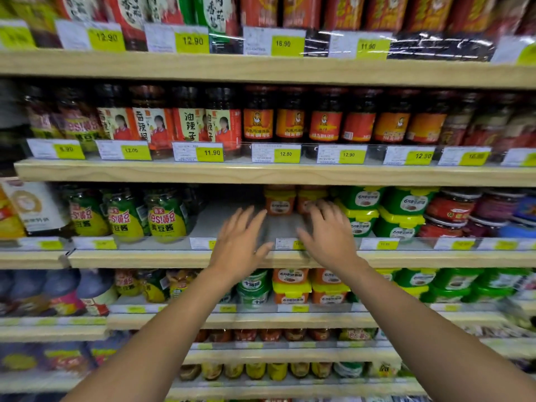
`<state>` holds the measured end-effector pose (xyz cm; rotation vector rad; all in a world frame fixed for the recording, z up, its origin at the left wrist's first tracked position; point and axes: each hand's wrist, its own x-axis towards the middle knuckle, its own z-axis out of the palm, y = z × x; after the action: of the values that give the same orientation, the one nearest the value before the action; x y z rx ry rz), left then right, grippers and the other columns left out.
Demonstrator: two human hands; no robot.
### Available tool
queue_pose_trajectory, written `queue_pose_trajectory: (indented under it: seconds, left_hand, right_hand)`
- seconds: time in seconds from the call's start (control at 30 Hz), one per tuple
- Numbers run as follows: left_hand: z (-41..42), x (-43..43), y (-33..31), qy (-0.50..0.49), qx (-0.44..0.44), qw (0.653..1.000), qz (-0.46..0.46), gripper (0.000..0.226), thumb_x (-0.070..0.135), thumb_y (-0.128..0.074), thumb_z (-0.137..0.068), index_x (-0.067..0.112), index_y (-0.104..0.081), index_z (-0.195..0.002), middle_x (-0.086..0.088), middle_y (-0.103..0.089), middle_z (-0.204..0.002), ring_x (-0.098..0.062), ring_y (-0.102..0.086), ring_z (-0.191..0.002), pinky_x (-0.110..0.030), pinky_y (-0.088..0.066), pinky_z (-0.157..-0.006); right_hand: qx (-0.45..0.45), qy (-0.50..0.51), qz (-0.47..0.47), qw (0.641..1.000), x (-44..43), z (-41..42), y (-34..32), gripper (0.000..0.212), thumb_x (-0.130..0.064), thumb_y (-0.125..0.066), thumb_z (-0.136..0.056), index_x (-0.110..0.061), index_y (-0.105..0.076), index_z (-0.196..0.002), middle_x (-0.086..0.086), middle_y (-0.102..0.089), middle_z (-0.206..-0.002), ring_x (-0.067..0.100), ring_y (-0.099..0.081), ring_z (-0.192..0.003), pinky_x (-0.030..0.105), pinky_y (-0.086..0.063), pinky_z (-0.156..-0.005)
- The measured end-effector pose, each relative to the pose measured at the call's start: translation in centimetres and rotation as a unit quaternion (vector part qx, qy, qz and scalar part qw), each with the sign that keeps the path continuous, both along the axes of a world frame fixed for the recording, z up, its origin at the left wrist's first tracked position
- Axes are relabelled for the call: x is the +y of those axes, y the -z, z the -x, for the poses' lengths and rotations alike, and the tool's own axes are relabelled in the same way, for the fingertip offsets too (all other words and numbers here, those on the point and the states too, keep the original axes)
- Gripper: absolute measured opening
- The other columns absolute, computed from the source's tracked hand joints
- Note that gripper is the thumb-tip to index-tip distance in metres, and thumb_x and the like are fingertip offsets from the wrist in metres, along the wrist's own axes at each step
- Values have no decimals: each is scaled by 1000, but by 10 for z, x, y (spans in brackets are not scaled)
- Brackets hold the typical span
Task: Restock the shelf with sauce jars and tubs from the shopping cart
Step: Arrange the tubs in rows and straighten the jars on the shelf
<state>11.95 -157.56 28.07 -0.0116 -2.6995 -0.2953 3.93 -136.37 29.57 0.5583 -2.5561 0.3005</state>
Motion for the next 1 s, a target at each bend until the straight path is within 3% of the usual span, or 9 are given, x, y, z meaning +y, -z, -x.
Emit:
queue_pose_trajectory:
  seconds: [0.13,0.33,0.47,0.77,1.0]
  left_hand:
    - [-48,20,23,32,-4,999,20,77,58,-49,-98,32,-14,-161,-2,-12,-170,-24,-4,-157,-46,-13,-126]
    - [-108,72,64,117,-32,992,20,77,60,-47,-99,35,-10,-162,3,-1,-171,-21,6,-157,-48,-13,-127]
    - [-135,116,95,177,-61,982,22,77,61,-46,-99,34,-11,-162,4,-1,-170,-22,4,-157,-47,-10,-127]
    - [-168,244,139,293,-154,943,-3,75,64,-38,-98,34,-11,-162,9,5,-169,-21,3,-157,-42,-10,-125]
    - [-175,397,163,374,-226,899,-33,81,58,-54,-94,34,-14,-161,5,-1,-170,-21,-3,-157,-39,-15,-123]
  right_hand:
    - [8,-4,-6,1000,26,-50,15,71,-58,-46,-93,-18,-39,-152,8,-37,-157,31,-31,-146,52,-29,-118]
    - [-42,31,-16,999,94,-133,51,72,-61,-45,-94,-21,-34,-154,7,-28,-162,30,-25,-149,55,-27,-119]
    - [-77,91,-10,993,164,-188,78,76,-69,-32,-94,-24,-31,-155,4,-25,-164,28,-22,-150,55,-24,-119]
    - [-144,283,63,946,335,-309,135,75,-65,-40,-87,-25,-39,-151,5,-36,-157,31,-35,-143,55,-31,-114]
    - [-166,405,90,895,469,-397,158,75,-62,-45,-82,-18,-50,-142,10,-44,-151,36,-49,-129,52,-41,-105]
